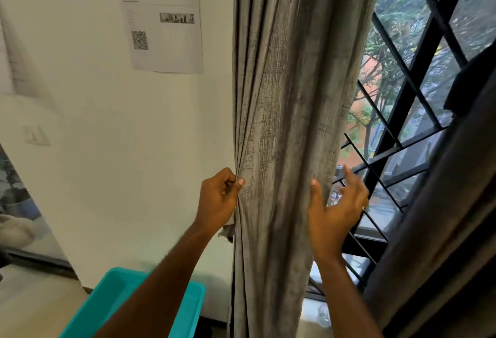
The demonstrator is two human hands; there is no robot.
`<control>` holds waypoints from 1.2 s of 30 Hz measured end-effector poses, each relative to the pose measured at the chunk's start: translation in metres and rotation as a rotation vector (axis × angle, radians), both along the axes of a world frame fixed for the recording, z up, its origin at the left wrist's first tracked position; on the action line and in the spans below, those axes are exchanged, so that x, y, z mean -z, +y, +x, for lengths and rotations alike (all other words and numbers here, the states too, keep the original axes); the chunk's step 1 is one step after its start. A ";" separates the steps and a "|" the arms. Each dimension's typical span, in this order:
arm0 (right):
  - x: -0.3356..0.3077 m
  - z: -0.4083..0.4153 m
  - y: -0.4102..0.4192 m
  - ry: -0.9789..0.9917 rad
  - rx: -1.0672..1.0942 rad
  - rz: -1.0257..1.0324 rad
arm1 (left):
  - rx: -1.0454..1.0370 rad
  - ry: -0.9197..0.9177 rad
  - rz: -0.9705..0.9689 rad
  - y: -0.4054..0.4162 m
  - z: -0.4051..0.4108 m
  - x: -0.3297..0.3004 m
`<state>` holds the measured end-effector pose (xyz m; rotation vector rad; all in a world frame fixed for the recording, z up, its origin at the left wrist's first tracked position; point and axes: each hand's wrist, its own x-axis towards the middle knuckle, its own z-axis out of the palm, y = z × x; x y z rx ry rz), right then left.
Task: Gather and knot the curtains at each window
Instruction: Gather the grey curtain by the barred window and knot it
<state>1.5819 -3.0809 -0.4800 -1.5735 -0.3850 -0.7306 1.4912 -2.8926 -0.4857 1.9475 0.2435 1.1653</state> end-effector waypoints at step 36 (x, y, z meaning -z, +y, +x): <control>0.040 -0.054 0.079 -0.123 -0.366 -0.263 | 0.146 0.034 -0.112 -0.016 -0.011 0.008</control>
